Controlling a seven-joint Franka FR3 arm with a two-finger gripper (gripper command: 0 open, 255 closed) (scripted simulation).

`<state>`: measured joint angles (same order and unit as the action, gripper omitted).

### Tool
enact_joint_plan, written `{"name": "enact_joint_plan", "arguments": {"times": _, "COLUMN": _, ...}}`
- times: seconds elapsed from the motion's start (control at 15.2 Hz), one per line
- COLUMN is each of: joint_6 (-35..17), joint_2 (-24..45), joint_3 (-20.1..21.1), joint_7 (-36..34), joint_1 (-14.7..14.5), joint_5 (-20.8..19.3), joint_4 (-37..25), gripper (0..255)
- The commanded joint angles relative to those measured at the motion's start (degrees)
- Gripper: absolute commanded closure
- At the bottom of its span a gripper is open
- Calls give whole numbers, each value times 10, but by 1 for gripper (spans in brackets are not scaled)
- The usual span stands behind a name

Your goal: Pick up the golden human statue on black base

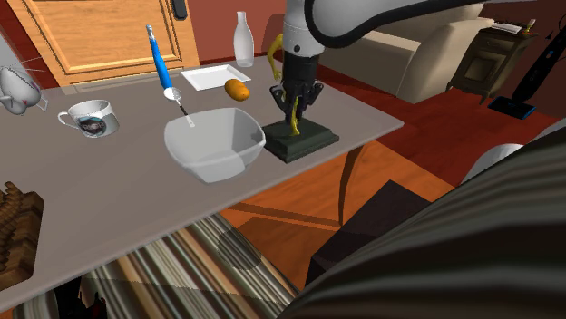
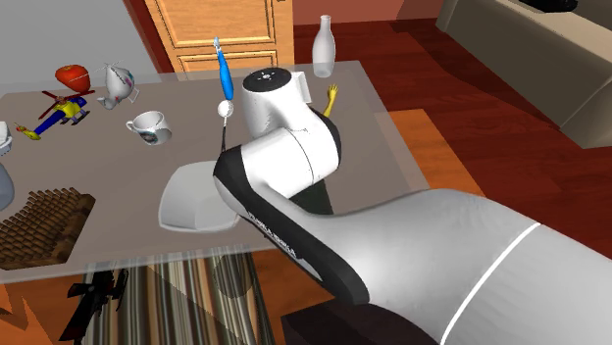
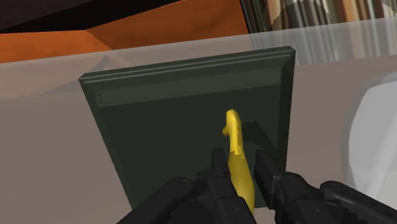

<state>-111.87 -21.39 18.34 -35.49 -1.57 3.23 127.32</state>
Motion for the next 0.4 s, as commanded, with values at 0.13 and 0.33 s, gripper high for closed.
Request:
{"name": "enact_joint_plan", "arguments": {"times": 0.13, "joint_6": 38, "joint_2": -1, "joint_3": -2, "joint_7": 2, "joint_1": 0, "joint_5": 0, "joint_4": -27, "gripper": 255}}
{"name": "enact_joint_plan", "arguments": {"times": 0.33, "joint_6": 47, "joint_2": -1, "joint_3": -3, "joint_7": 3, "joint_1": 1, "joint_5": 0, "joint_4": -36, "gripper": 255}}
